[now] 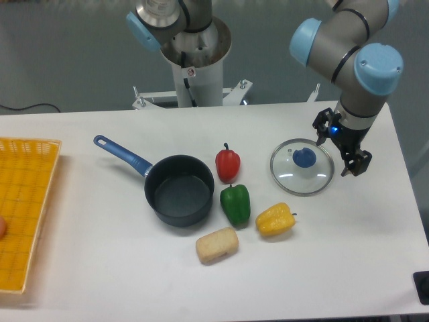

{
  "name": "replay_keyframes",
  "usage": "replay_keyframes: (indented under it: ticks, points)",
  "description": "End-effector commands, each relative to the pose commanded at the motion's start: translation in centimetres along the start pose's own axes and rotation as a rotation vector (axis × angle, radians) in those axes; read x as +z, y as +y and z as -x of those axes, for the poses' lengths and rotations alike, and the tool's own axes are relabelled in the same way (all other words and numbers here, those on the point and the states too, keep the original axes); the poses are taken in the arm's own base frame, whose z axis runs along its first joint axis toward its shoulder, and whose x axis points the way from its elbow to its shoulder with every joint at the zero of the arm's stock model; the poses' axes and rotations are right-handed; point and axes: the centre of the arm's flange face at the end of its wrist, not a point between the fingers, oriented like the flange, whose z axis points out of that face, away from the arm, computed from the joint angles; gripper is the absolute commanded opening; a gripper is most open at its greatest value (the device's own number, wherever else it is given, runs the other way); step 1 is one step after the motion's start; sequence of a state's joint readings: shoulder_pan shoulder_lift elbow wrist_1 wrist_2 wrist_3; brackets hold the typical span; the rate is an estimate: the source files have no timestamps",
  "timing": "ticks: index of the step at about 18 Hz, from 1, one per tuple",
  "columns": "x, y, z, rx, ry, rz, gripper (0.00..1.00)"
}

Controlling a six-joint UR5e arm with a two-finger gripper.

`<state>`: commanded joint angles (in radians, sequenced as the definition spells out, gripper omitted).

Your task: Pick up the red pepper

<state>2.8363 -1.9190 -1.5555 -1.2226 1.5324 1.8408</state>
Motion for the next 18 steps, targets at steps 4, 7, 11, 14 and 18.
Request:
replay_keyframes:
  ticks: [4,7,11,14,18]
  points:
    - [-0.1,0.0,-0.1,0.0,-0.001,-0.003,1.0]
    - [0.0,0.0,-0.2,0.0,-0.001,-0.009,1.0]
    - [0.0,-0.3,-0.2,-0.003,0.0,-0.008,1.0]
    - [-0.1,-0.6,-0.1,-0.005,-0.002,-0.009,1.0]
    - [-0.2,-1.8,0.1,0.009,-0.006,-0.008,1.0]
